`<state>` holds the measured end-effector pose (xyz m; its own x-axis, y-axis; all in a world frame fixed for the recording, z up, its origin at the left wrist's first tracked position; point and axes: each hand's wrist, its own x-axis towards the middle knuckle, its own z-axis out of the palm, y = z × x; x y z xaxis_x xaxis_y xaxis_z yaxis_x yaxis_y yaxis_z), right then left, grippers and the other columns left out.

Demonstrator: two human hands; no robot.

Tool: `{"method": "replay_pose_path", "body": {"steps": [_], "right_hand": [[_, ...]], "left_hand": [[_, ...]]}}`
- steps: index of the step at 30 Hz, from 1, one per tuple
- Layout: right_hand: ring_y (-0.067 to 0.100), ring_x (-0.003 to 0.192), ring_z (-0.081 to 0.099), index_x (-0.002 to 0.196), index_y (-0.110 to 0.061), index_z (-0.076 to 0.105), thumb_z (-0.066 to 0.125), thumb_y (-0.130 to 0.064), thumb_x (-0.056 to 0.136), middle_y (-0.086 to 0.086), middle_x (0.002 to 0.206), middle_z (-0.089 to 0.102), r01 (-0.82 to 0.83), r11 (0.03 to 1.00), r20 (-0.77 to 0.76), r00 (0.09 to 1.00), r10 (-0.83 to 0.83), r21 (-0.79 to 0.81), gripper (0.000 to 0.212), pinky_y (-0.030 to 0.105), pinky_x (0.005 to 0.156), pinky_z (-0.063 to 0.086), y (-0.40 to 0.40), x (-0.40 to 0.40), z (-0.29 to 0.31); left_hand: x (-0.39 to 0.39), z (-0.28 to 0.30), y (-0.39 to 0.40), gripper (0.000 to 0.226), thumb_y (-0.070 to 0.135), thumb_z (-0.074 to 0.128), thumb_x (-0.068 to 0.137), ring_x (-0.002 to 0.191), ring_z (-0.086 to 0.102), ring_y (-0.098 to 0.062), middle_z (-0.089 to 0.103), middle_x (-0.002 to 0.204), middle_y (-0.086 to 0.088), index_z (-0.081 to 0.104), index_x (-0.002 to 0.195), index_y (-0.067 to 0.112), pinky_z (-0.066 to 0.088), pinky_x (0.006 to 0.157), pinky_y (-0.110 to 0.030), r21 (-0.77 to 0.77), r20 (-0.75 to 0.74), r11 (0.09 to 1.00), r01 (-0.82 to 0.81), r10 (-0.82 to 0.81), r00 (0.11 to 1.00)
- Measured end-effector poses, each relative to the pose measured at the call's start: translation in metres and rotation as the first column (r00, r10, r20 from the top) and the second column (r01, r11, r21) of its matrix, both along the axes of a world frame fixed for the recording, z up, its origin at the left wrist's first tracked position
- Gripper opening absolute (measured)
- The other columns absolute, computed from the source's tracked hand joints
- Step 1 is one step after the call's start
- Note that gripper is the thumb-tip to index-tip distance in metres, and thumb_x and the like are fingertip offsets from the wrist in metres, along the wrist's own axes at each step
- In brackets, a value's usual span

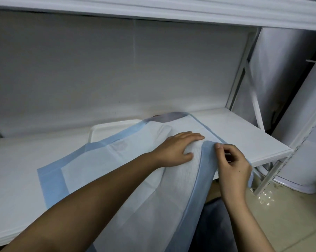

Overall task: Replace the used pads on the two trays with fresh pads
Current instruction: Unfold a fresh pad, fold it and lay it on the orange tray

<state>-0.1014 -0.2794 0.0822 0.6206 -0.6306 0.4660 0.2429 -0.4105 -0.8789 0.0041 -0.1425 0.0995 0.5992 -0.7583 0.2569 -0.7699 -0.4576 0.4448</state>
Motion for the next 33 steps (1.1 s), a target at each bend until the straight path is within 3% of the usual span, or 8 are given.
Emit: {"method": "replay_pose_path", "body": {"steps": [6, 9, 12, 17, 21, 25, 28, 33], "right_hand": [[-0.005, 0.095, 0.05, 0.075, -0.027, 0.065, 0.067, -0.018, 0.086, -0.011, 0.099, 0.047, 0.003, 1.0, 0.073, 0.997, -0.005, 0.023, 0.015, 0.026, 0.088, 0.044, -0.011, -0.001, 0.009], [0.002, 0.112, 0.051, 0.079, -0.02, 0.068, 0.065, -0.019, 0.087, -0.009, 0.111, 0.059, -0.029, 1.0, 0.085, 0.996, 0.028, 0.003, 0.009, 0.031, 0.095, 0.044, -0.016, 0.002, 0.013], [0.011, 0.101, 0.061, 0.087, -0.014, 0.071, 0.062, -0.019, 0.09, -0.003, 0.097, 0.07, -0.107, 0.993, 0.115, 0.988, 0.099, 0.06, 0.011, 0.033, 0.091, 0.049, -0.016, 0.002, 0.021], [-0.002, 0.081, 0.061, 0.083, -0.016, 0.069, 0.058, -0.015, 0.092, -0.013, 0.08, 0.069, -0.205, 0.974, 0.136, 0.972, 0.191, 0.096, 0.014, 0.012, 0.075, 0.046, -0.02, 0.007, 0.048], [-0.006, 0.073, 0.056, 0.082, -0.015, 0.067, 0.058, -0.018, 0.092, -0.016, 0.071, 0.063, -0.223, 0.971, 0.16, 0.965, 0.207, 0.091, 0.013, 0.009, 0.07, 0.045, -0.026, 0.015, 0.07], [-0.007, 0.075, 0.056, 0.082, -0.02, 0.067, 0.058, -0.019, 0.093, -0.018, 0.073, 0.063, -0.267, 0.962, 0.184, 0.95, 0.253, 0.053, 0.013, 0.007, 0.07, 0.045, -0.029, 0.018, 0.088], [-0.006, 0.072, 0.055, 0.084, -0.013, 0.067, 0.059, -0.019, 0.092, -0.017, 0.07, 0.062, -0.284, 0.957, 0.208, 0.941, 0.267, 0.057, 0.013, 0.007, 0.068, 0.043, -0.028, 0.023, 0.101], [0.0, 0.072, 0.054, 0.079, -0.02, 0.066, 0.057, -0.022, 0.093, -0.015, 0.071, 0.061, -0.364, 0.928, 0.235, 0.911, 0.338, 0.078, 0.016, 0.012, 0.066, 0.045, -0.022, 0.034, 0.125]], "left_hand": [[0.008, 0.002, -0.015, 0.046, 0.014, 0.055, 0.086, 0.126, 0.045, -0.01, 0.053, 0.134, 0.007, 0.049, 0.131, 0.024, 0.036, 0.107, -0.031, -0.156, -0.18, 0.985, -0.072, 0.044, 0.983], [0.015, 0.007, -0.016, 0.039, 0.018, 0.056, 0.085, 0.122, 0.047, -0.008, 0.056, 0.129, 0.008, 0.052, 0.124, 0.022, 0.036, 0.105, -0.028, -0.107, -0.125, 0.989, -0.105, 0.091, 0.988], [0.021, 0.011, -0.015, 0.036, 0.021, 0.056, 0.084, 0.114, 0.05, -0.011, 0.058, 0.121, 0.006, 0.049, 0.119, 0.021, 0.039, 0.097, -0.028, -0.04, -0.065, 0.991, -0.13, 0.127, 0.99], [0.034, 0.011, -0.01, 0.031, 0.027, 0.061, 0.08, 0.094, 0.049, -0.013, 0.058, 0.102, 0.005, 0.05, 0.108, 0.022, 0.036, 0.08, -0.028, 0.039, 0.008, 0.988, -0.147, 0.147, 0.989], [0.043, 0.015, 0.0, 0.009, 0.025, 0.06, 0.082, 0.082, 0.051, -0.016, 0.057, 0.082, 0.003, 0.054, 0.083, 0.018, 0.042, 0.072, -0.034, 0.018, 0.106, 0.983, -0.184, 0.181, 0.978], [0.05, 0.022, 0.018, 0.016, 0.027, 0.055, 0.091, 0.086, 0.054, -0.018, 0.063, 0.088, 0.0, 0.06, 0.086, 0.013, 0.043, 0.077, -0.034, -0.091, 0.08, 0.957, -0.275, 0.282, 0.956], [0.053, 0.033, 0.038, 0.016, 0.027, 0.054, 0.093, 0.084, 0.054, -0.017, 0.061, 0.087, 0.001, 0.059, 0.087, 0.013, 0.036, 0.069, -0.027, -0.244, 0.041, 0.913, -0.326, 0.346, 0.937], [0.047, 0.065, 0.078, 0.02, 0.036, 0.052, 0.094, 0.07, 0.046, -0.012, 0.053, 0.078, 0.008, 0.048, 0.082, 0.021, 0.029, 0.062, -0.028, -0.418, 0.133, 0.805, -0.421, 0.512, 0.848]]}}
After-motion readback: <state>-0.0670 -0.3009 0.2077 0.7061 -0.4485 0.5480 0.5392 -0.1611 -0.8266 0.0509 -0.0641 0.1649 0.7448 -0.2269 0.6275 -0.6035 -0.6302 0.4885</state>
